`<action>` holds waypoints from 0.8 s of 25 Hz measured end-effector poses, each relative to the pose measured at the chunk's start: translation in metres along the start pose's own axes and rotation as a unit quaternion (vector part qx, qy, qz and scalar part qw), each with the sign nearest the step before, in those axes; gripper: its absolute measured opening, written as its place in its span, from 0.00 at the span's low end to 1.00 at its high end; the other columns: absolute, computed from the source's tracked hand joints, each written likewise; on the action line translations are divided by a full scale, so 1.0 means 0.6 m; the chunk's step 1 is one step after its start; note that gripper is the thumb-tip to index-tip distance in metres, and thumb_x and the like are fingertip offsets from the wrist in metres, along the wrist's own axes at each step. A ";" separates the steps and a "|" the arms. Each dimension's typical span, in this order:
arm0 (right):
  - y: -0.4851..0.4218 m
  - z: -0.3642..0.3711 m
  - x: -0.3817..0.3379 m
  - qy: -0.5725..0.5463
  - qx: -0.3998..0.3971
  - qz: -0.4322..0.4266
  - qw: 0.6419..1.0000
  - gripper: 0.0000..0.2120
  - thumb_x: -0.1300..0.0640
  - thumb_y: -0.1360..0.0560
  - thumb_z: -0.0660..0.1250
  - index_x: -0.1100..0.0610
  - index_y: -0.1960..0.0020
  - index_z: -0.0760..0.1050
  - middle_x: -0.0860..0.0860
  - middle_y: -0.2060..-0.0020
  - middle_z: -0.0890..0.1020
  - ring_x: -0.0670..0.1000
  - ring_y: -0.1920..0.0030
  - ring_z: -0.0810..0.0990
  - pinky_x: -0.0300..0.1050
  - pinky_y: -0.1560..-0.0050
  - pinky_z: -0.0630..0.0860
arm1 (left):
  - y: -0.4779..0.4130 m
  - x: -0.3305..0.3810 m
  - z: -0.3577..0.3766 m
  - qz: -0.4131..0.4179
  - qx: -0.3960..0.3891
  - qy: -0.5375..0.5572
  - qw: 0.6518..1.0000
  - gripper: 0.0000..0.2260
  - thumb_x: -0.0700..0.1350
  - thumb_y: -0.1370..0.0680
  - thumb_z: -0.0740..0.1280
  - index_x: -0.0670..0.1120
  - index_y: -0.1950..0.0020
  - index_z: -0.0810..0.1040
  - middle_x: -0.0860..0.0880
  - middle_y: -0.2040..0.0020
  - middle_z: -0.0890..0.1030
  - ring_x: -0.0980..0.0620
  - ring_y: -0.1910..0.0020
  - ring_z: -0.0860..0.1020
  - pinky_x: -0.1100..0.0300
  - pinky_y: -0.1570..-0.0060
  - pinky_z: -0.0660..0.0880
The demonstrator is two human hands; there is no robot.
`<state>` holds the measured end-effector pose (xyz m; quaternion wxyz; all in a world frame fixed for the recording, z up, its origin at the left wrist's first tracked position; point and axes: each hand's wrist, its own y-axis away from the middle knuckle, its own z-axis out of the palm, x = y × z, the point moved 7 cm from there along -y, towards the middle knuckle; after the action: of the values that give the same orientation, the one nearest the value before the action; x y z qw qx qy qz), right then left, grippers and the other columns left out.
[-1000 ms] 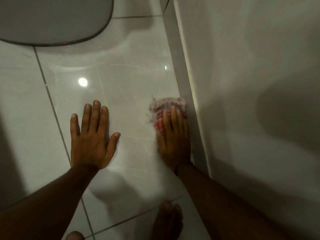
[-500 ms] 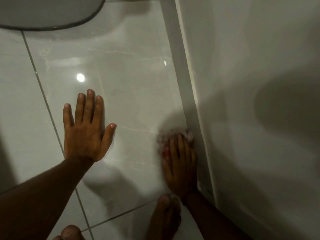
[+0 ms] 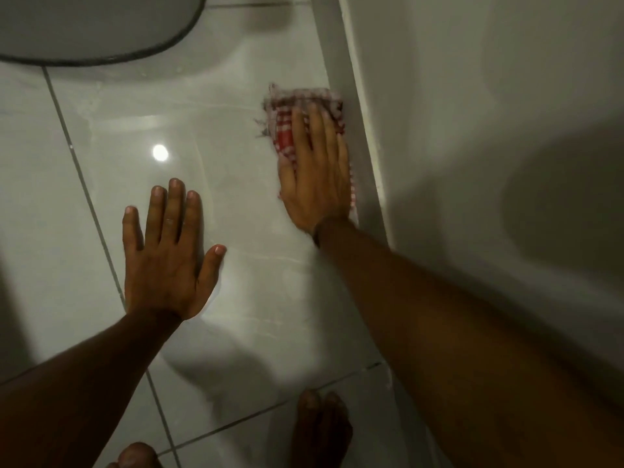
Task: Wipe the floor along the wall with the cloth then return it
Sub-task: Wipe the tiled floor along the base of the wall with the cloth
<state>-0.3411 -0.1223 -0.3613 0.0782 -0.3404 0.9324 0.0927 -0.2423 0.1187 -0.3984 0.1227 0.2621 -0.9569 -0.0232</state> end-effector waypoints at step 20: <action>0.048 0.004 0.015 -0.003 -0.003 0.024 1.000 0.35 0.45 0.18 0.60 0.54 0.15 0.57 0.58 0.15 0.61 0.58 0.15 0.59 0.58 0.15 0.56 | 0.002 0.003 -0.010 -0.004 -0.004 0.000 1.000 0.39 0.64 0.15 0.49 0.44 0.09 0.46 0.40 0.08 0.47 0.39 0.09 0.46 0.36 0.13 0.41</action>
<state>-0.3665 -0.1056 -0.3618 0.0774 -0.3179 0.9398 0.0981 -0.2428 0.1192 -0.3924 0.1240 0.2650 -0.9559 -0.0269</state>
